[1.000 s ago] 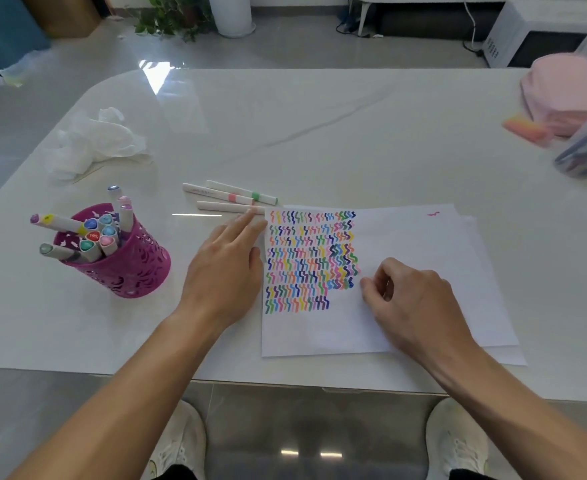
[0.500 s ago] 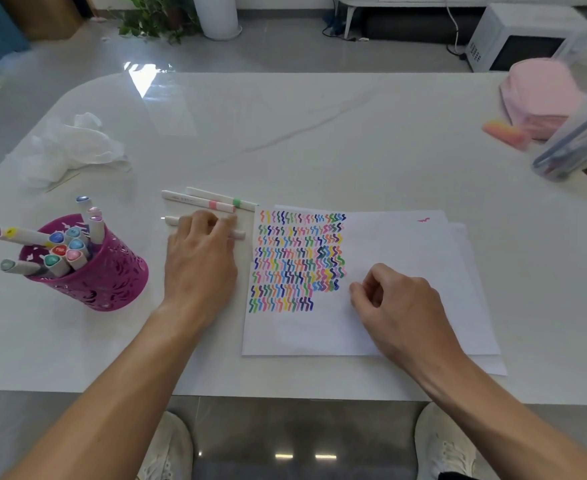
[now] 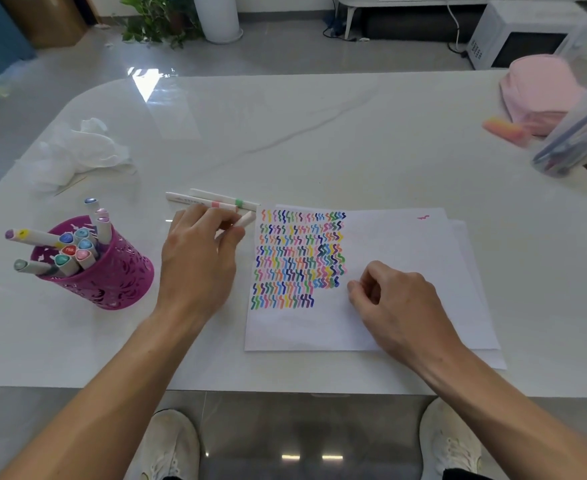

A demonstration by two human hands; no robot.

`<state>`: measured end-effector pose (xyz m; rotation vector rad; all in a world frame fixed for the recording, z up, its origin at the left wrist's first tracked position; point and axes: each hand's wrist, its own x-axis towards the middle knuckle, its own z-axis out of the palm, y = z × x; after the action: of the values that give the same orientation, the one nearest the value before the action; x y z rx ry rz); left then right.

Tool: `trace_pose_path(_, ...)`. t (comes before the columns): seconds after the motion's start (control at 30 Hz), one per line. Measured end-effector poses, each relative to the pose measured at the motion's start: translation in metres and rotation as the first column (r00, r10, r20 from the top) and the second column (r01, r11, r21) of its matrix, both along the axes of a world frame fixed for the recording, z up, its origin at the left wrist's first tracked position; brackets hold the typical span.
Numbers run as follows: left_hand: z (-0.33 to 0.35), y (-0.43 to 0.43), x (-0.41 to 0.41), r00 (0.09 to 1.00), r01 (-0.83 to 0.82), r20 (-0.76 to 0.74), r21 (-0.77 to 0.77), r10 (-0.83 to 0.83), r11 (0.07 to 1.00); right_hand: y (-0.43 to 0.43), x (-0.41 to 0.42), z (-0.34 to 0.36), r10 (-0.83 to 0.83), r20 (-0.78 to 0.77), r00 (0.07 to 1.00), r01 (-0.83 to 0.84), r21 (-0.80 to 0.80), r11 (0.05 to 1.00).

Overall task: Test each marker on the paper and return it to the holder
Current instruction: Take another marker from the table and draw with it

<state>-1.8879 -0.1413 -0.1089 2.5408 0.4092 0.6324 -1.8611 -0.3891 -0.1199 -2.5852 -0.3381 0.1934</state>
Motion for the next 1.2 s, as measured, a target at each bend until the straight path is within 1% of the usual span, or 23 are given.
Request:
trace_pose_path(0.13, 0.021, -0.022, -0.004, 0.991, 0.093, 0.112, -0.223, -0.070, 0.970, -0.001, 0.001, 0.000, 0.020, -0.008, 1.000, -0.020, 0.014, 1.000)
trace_pose_path(0.2, 0.027, -0.029, -0.005, 0.987, 0.143, 0.126, -0.363, -0.104, 0.921, -0.002, 0.002, 0.002, 0.030, -0.001, 1.000, -0.030, 0.064, 0.998)
trace_pose_path(0.23, 0.029, -0.032, -0.006, 0.985, 0.164, 0.120, -0.465, -0.121, 0.870, -0.002, 0.001, 0.004, 0.038, 0.006, 0.999, -0.039, 0.108, 0.993)
trace_pose_path(0.3, 0.030, -0.036, -0.006, 0.982, 0.188, 0.103, -0.655, -0.160, 0.732, -0.001, 0.000, 0.007, 0.064, 0.021, 0.998, -0.067, 0.237, 0.969)
trace_pose_path(0.37, 0.028, -0.040, -0.007, 0.976, 0.191, 0.081, -0.768, -0.203, 0.612, 0.003, -0.002, 0.010, 0.101, 0.050, 0.994, -0.112, 0.358, 0.927)
trace_pose_path(0.4, 0.026, -0.042, -0.007, 0.972, 0.190, 0.075, -0.812, -0.224, 0.552, 0.004, -0.004, 0.012, 0.123, 0.065, 0.990, -0.139, 0.395, 0.908)
trace_pose_path(0.5, 0.025, -0.049, -0.010, 0.957, 0.170, 0.059, -0.907, -0.285, 0.385, 0.006, -0.007, 0.015, 0.190, 0.078, 0.979, -0.205, 0.402, 0.893)
trace_pose_path(0.57, 0.026, -0.053, -0.014, 0.931, 0.148, 0.018, -0.932, -0.364, 0.331, 0.006, -0.007, 0.015, 0.215, 0.076, 0.974, -0.227, 0.383, 0.895)
trace_pose_path(0.6, 0.026, -0.055, -0.015, 0.910, 0.140, -0.010, -0.934, -0.415, 0.330, 0.005, -0.007, 0.014, 0.228, 0.085, 0.970, -0.243, 0.371, 0.896)
trace_pose_path(0.67, 0.026, -0.056, -0.018, 0.861, 0.145, -0.068, -0.917, -0.503, 0.373, 0.003, -0.006, 0.012, 0.257, 0.113, 0.960, -0.280, 0.318, 0.906)
trace_pose_path(0.77, 0.023, -0.057, -0.020, 0.811, 0.203, -0.148, -0.836, -0.566, 0.510, -0.001, -0.003, 0.009, 0.315, 0.096, 0.944, -0.329, 0.218, 0.919)
trace_pose_path(0.9, 0.016, -0.056, -0.021, 0.771, 0.325, -0.234, -0.655, -0.592, 0.682, -0.001, -0.006, 0.002, 0.396, 0.073, 0.915, -0.402, 0.089, 0.911)
trace_pose_path(1.0, 0.011, -0.055, -0.021, 0.744, 0.415, -0.301, -0.491, -0.596, 0.766, -0.003, -0.008, 0.000, 0.414, 0.078, 0.907, -0.419, 0.068, 0.905)
trace_pose_path(1.07, 0.009, -0.054, -0.021, 0.721, 0.496, -0.345, -0.350, -0.601, 0.795, -0.005, -0.008, 0.002, 0.424, 0.078, 0.902, -0.429, 0.054, 0.902)
trace_pose_path(1.1, 0.008, -0.054, -0.021, 0.714, 0.519, -0.357, -0.308, -0.602, 0.797, -0.006, -0.008, 0.003, 0.431, 0.074, 0.899, -0.435, 0.050, 0.899)
trace_pose_path(1.2, 0.008, -0.054, -0.021, 0.715, 0.526, -0.349, -0.302, -0.605, 0.795, -0.009, -0.009, 0.002, 0.455, 0.093, 0.886, -0.459, 0.032, 0.888)
